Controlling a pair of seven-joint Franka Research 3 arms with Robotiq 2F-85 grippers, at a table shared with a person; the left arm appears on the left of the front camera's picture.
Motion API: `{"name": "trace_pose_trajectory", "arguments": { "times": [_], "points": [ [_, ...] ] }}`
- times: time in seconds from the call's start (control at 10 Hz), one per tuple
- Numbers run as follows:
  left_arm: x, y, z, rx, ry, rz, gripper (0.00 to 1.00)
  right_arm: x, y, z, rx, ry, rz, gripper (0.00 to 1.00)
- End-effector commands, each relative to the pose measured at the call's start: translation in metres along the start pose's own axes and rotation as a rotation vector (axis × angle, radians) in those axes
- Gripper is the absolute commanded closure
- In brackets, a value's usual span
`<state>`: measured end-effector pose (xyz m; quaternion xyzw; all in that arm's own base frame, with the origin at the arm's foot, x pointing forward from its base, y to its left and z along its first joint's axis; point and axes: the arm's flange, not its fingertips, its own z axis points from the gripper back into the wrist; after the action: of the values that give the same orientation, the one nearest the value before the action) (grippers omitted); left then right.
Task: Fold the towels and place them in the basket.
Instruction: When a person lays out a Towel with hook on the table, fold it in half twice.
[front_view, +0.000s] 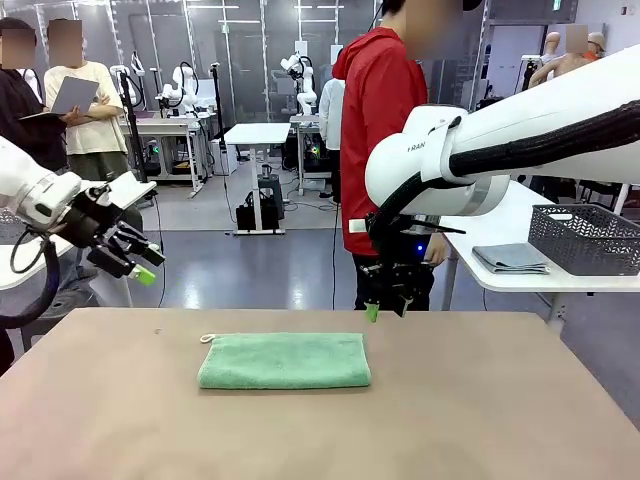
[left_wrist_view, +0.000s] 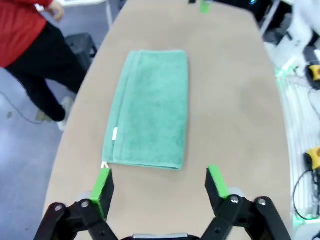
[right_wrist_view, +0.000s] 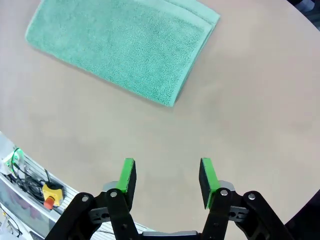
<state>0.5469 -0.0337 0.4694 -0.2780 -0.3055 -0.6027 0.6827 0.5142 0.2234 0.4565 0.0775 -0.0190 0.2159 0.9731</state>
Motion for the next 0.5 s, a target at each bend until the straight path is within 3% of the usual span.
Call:
{"name": "trace_pose_trajectory", "arguments": {
  "times": [0.0, 0.1, 0.2, 0.3, 0.4],
  "points": [
    [-0.011, 0.002, 0.000, -0.046, -0.055, -0.037, 0.00, 0.000, 0.000, 0.000, 0.000, 0.000, 0.000, 0.36],
    [-0.015, 0.002, 0.001, -0.051, -0.069, -0.039, 0.00, 0.000, -0.002, -0.003, -0.033, -0.046, -0.088, 0.16],
    [-0.018, 0.002, 0.003, -0.047, -0.076, -0.030, 0.00, 0.001, -0.004, -0.006, -0.018, -0.066, -0.172, 0.16],
    [-0.019, 0.001, 0.004, -0.032, -0.080, -0.029, 0.00, 0.004, -0.006, -0.011, -0.013, -0.085, -0.231, 0.00],
    [-0.016, 0.000, 0.000, -0.042, -0.034, -0.018, 0.00, 0.007, -0.007, -0.017, -0.020, -0.093, -0.304, 0.13]
  ]
}}
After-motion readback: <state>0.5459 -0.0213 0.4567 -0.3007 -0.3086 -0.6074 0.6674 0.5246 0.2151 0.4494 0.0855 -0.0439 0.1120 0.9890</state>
